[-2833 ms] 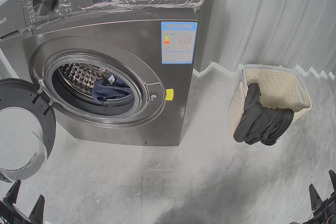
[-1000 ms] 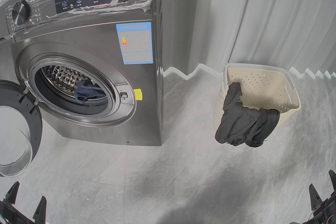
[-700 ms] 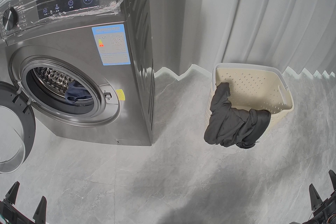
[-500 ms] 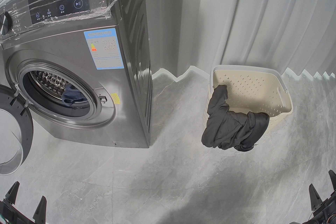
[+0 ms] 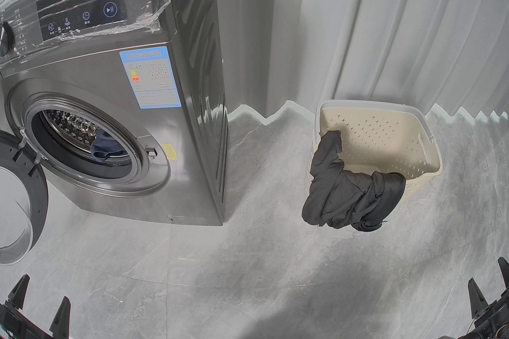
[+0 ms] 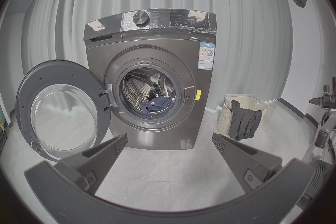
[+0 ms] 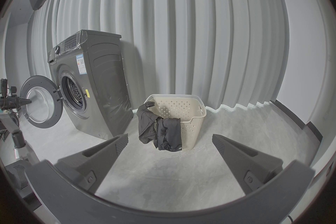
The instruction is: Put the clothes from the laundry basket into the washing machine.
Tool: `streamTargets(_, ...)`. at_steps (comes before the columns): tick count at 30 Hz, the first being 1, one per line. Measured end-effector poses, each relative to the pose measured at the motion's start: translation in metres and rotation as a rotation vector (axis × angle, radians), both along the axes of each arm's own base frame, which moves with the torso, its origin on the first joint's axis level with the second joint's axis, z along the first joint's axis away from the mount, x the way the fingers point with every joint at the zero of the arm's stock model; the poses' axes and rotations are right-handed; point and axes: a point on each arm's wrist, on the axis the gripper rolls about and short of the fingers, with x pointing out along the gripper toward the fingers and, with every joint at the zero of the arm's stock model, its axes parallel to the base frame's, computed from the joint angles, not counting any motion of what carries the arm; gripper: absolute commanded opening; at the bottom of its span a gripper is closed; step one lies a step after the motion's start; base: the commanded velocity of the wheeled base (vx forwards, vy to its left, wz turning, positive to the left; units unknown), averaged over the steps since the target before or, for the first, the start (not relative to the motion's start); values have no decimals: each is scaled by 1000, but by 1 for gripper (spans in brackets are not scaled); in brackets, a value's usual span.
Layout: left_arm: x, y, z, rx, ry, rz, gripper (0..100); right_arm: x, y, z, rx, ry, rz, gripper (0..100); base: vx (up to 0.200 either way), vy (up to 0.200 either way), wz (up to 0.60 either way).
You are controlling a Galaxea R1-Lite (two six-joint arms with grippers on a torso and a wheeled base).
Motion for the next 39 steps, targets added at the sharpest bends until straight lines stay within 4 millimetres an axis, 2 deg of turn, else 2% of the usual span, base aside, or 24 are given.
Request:
streamTargets(9, 0, 0, 0, 5, 0, -2, 100, 0, 0, 0, 1, 0, 0, 100, 0, 0, 0)
streamTargets(18, 0, 0, 0, -5, 1, -2, 100, 0, 0, 0, 0, 0, 1, 100, 0, -200, 0)
streamTargets(27, 0, 0, 0, -6, 1, 0, 100, 0, 0, 0, 0, 0, 0, 100, 0, 0, 0)
streamTargets(39, 0, 0, 0, -7, 1, 0, 100, 0, 0, 0, 0, 1, 0, 100, 0, -200, 0)
